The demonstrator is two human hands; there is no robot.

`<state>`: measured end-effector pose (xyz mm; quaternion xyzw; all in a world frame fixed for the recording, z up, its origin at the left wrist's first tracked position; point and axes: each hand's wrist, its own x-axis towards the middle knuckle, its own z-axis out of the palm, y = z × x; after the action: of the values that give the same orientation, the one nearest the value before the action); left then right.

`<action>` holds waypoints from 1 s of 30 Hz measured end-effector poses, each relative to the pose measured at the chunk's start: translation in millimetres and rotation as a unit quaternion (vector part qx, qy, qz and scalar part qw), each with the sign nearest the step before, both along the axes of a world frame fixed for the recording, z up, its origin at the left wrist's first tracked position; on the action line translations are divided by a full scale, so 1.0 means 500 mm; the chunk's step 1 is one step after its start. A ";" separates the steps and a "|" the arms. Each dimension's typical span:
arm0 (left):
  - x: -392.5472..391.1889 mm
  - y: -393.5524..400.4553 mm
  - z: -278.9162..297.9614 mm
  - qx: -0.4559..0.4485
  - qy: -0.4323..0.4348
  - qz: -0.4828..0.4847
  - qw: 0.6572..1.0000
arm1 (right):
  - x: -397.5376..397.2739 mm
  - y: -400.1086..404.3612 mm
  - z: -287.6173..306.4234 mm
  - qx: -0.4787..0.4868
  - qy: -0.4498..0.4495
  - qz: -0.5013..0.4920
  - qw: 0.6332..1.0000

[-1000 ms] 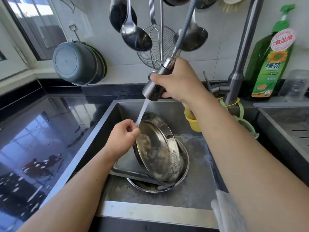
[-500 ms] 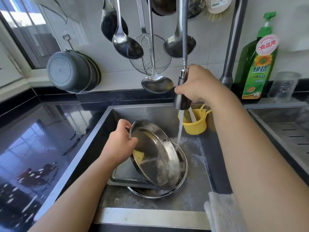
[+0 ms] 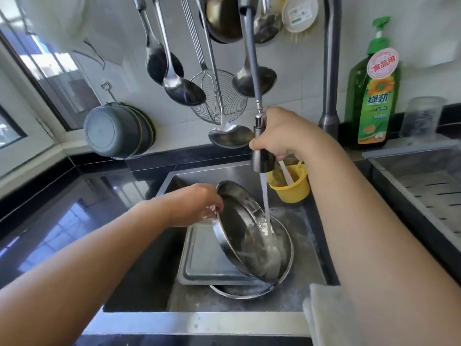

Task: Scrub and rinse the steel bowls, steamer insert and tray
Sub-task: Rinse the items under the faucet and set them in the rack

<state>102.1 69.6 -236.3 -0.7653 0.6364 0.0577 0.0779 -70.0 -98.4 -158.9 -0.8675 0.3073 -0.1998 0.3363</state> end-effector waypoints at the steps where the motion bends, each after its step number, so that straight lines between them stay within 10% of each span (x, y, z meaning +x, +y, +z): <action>1: -0.001 -0.008 0.016 0.024 -0.015 -0.019 0.999 | 0.001 0.000 0.000 -0.019 0.006 -0.007 1.000; 14: -0.023 -0.009 0.180 -0.034 0.157 0.135 0.978 | 0.007 -0.002 0.006 -0.043 -0.045 -0.013 0.998; 21: -0.041 -0.013 0.132 -0.133 0.469 0.322 0.811 | 0.024 0.009 0.001 -0.015 -0.112 -0.018 0.993; 30: -0.058 -0.010 0.100 -0.195 0.601 0.385 0.673 | 0.063 0.039 -0.003 0.175 -0.236 0.066 0.954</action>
<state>73.2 64.4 -186.0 -0.7404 0.1911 0.4048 -0.5014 -38.5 -78.9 -160.2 -0.7415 0.1918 -0.3190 0.5583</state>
